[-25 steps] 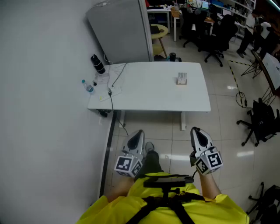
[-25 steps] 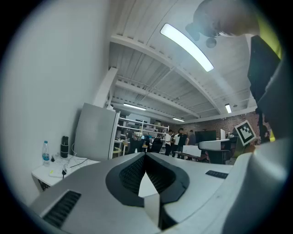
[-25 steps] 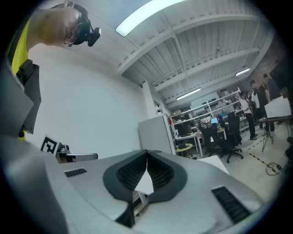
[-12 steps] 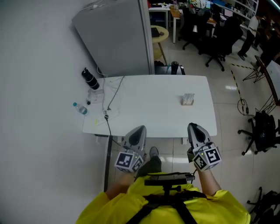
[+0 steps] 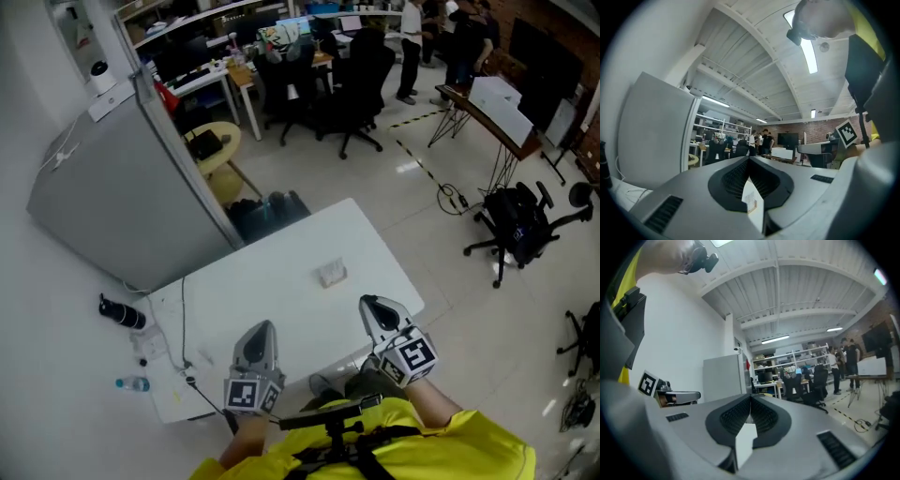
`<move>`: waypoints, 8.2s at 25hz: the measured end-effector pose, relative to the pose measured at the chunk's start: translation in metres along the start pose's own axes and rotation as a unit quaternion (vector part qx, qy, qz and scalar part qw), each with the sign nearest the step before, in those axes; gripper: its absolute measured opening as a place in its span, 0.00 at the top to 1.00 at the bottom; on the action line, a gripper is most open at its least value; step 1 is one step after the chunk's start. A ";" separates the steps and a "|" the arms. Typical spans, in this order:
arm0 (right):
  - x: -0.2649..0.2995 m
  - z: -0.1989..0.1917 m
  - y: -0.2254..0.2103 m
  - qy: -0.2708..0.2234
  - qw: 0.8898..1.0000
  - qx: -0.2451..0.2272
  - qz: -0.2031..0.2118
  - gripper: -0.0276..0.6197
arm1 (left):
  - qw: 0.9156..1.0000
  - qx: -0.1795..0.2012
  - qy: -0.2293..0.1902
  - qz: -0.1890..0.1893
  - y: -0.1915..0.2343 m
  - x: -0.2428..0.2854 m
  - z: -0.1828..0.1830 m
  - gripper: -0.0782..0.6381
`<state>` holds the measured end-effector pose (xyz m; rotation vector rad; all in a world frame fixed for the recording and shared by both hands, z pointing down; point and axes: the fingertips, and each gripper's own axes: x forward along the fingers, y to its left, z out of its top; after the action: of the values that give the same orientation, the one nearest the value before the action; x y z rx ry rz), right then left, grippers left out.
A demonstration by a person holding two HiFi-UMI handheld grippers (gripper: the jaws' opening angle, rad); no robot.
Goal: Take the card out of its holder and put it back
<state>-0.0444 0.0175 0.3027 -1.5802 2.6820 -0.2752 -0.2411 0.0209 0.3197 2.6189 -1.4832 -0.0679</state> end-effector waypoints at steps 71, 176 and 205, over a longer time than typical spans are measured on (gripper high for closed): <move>0.209 -0.216 -0.168 0.131 0.805 -0.068 0.574 0.92 | 0.989 -0.037 0.140 0.034 -0.023 0.212 -0.193 0.89; 0.143 -0.127 -0.190 0.076 0.937 0.008 0.342 0.81 | 0.992 -0.043 0.115 0.013 -0.025 0.199 -0.157 0.90; 0.035 -0.066 -0.097 0.058 0.997 0.038 0.022 0.95 | 0.994 -0.032 0.071 -0.074 -0.036 0.129 -0.067 0.90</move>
<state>0.0158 -0.0496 0.3855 -1.5278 2.7517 -0.4765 -0.1370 -0.0654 0.3847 2.6168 -1.2210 0.0552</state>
